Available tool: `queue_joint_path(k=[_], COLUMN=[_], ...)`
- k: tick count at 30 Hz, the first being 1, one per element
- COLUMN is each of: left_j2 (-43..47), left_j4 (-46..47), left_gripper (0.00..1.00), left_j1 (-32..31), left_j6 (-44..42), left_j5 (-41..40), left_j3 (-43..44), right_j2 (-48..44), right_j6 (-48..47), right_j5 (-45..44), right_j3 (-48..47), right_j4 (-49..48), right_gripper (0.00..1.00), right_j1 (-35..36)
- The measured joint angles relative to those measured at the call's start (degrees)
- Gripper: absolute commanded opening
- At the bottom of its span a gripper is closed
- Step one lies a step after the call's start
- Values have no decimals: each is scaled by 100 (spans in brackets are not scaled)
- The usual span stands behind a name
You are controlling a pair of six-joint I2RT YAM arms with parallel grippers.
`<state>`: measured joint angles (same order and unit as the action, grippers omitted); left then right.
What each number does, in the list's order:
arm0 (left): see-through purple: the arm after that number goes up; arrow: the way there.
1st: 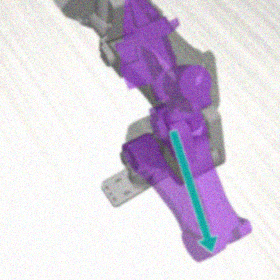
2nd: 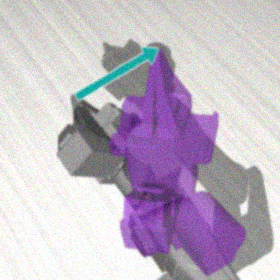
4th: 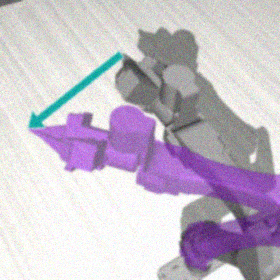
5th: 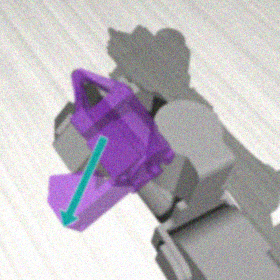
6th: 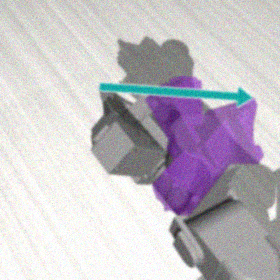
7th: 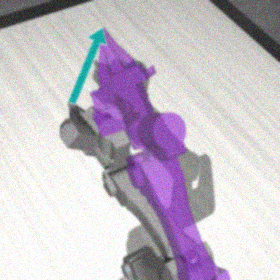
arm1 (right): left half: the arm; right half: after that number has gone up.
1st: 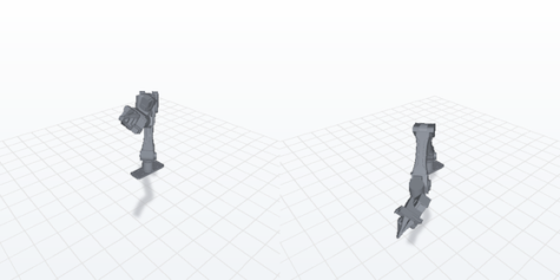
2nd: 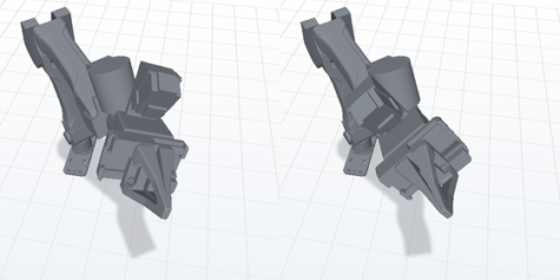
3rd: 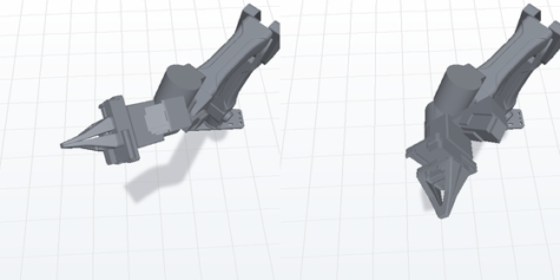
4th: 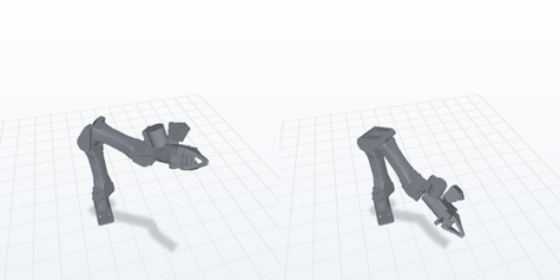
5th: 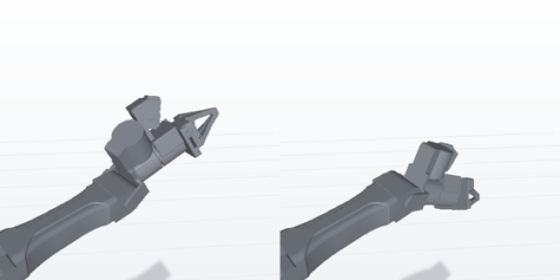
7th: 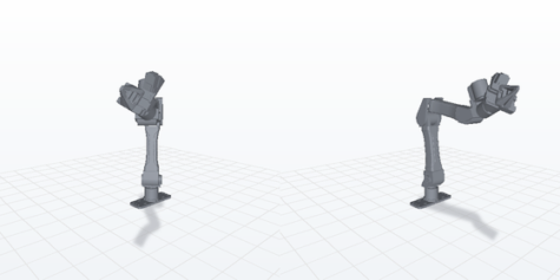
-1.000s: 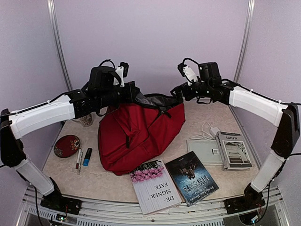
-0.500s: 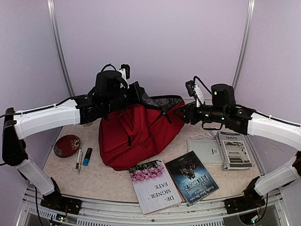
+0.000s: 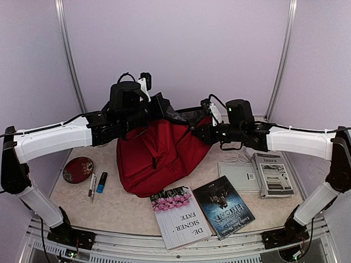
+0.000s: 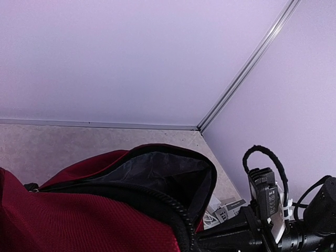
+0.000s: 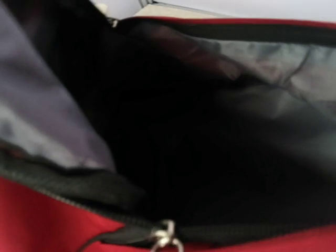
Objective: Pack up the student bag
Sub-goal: Grab the largest pocket of the student bag, then unzip the largest pocket of the student bag, then adjust the student bag at the center of the board.
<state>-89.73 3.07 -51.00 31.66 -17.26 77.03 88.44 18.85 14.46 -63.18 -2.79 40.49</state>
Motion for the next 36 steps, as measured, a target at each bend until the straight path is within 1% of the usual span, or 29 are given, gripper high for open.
queue_joint_path(k=[6, 10, 14, 19, 23, 27, 30, 32, 36], left_j2=[26, 83, 87, 87, 127, 431, 754, 931, 1338], left_j4=[201, 444, 634, 697, 717, 697, 673, 680, 787], left_gripper=[0, 0, 0, 0, 0, 0, 0, 0, 2], left_j1=[144, 326, 337, 363, 546, 647, 640, 667, 778], left_j6=[52, 26, -111, -201, -192, -179, -144, -103, 72], left_j5=[59, 9, -59, -74, -28, 236, 514, 560, 861], left_j3=[-13, 9, 192, 243, 208, -79, -448, -695, -1123], right_j2=[105, 221, 579, 675, 417, -22, -190, -92, 485], right_j6=[90, 254, 404, 535, 678, 761, 450, 144, -435], right_j5=[254, 671, 1056, 1274, 1211, 1154, 1132, 1154, 1327], right_j3=[-4, 37, 39, 79, 240, 323, -61, -579, -1801], right_j4=[-195, -695, -1237, -1733, -1823, -1672, -1443, -1200, -551], right_gripper=[0, 0, 0, 0, 0, 0, 0, 0, 0], right_j1=[2, 70, 369, 590, 348, -382, -848, -892, -874])
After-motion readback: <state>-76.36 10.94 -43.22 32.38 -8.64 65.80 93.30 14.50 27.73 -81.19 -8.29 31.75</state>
